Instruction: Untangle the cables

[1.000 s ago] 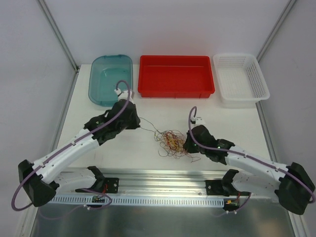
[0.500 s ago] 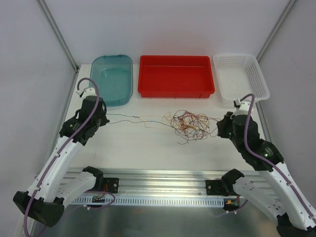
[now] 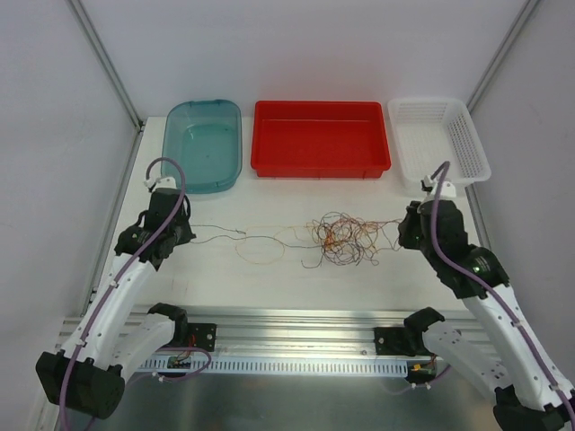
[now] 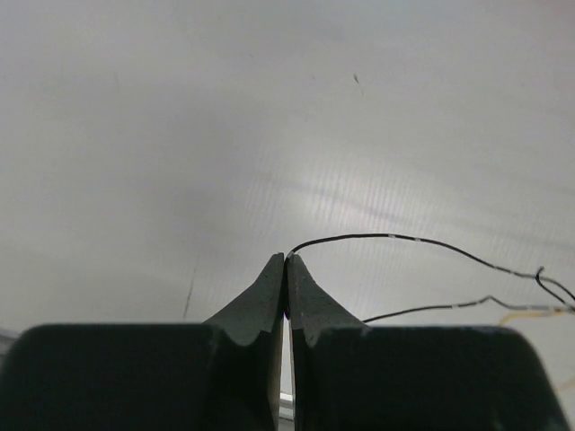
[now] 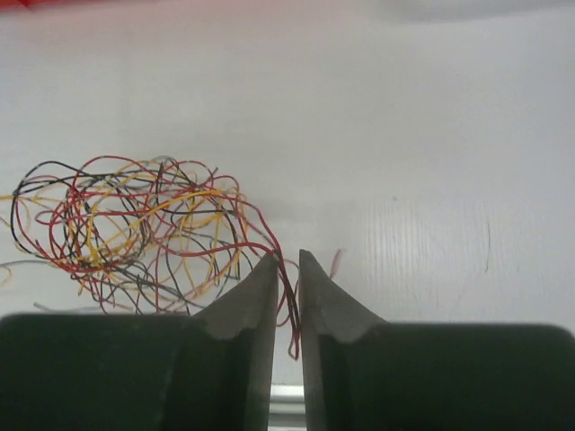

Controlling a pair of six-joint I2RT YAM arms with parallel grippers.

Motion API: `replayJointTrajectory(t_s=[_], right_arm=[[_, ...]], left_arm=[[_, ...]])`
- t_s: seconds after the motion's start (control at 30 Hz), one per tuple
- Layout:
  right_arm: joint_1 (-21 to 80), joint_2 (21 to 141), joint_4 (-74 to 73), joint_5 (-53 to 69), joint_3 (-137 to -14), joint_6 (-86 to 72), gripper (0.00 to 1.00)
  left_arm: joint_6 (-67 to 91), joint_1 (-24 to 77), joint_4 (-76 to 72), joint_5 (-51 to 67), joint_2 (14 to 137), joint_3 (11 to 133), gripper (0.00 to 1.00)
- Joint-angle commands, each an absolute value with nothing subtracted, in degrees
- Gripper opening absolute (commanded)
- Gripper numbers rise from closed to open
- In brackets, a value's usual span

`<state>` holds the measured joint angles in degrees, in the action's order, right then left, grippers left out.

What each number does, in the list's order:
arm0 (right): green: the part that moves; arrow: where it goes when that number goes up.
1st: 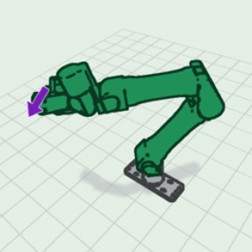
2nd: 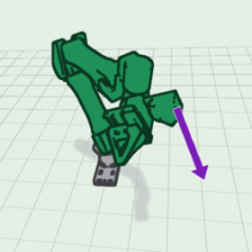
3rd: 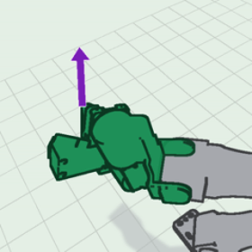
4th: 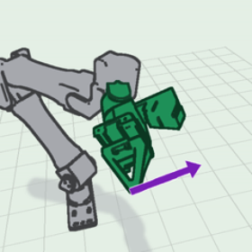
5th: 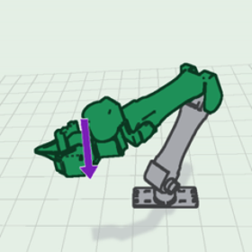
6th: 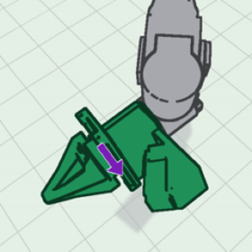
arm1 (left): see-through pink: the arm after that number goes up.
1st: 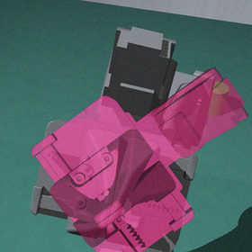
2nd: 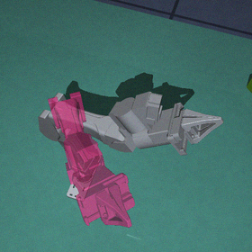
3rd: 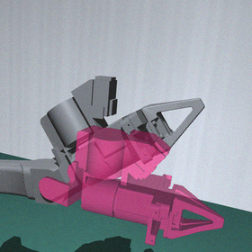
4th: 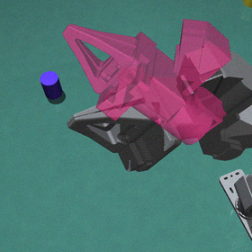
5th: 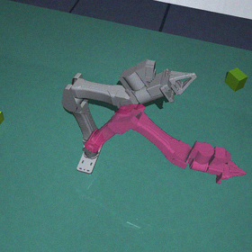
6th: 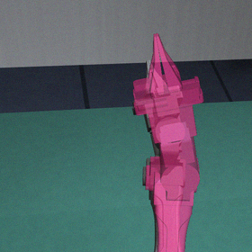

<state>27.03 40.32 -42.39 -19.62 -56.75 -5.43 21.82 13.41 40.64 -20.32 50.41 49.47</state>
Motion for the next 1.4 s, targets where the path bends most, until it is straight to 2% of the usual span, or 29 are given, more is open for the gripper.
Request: replayJointTrajectory(t_s=[0.0, 0.1, 0.2, 0.27, 0.4, 0.53, 0.77, 1.03, 1.33, 1.37], right_arm=[[26.4, 43.9, -43.7, -17.8, -48.6, -8.3, 0.2], [26.3, 45.2, -44.4, -17.1, -46.3, -9.7, 0.51], [26.9, 44.0, -41.3, -10.8, -46.8, -7.2, 0.65], [28.8, 44.1, -37.7, -5.2, -48.7, -5.7, 0.7], [35.4, 49.7, -33.1, 1.3, -53.6, -1.4, 0.72], [45.9, 60.9, -31.6, 1.8, -60.7, 6.5, 0.71], [50.9, 83.9, -27.8, 9.1, -73.6, 10.6, 0.69], [54.6, 98.1, -15.0, 9.8, -73.2, 1.1, 0.62], [55.8, 106.4, -6.4, 9.8, -71.8, -6.4, 0.55], [55.8, 107.4, -6.2, 9.3, -71.9, -6.5, 0.52]], left_arm=[[18.8, 13.0, 33.9, -8.4, 46.8, 43.3, 0.0], [19.1, 13.1, 30.3, -1.5, 46.5, 40.3, 0.0], [19.0, 13.1, 30.0, 2.4, 47.6, 40.4, 0.0], [18.5, 13.1, 29.7, 4.4, 48.0, 40.4, 0.0], [18.0, 13.1, 29.6, 4.7, 47.6, 40.1, 0.0], [18.0, 13.1, 29.6, 4.1, 46.3, 39.6, 0.0], [17.7, 13.1, 29.7, 1.3, 44.5, 39.1, 0.0], [17.8, 13.1, 29.6, 0.6, 43.9, 39.2, 0.0], [18.2, 13.1, 29.7, 0.3, 43.7, 39.2, 0.0], [18.2, 13.1, 29.7, 0.3, 43.3, 39.1, 0.0]])
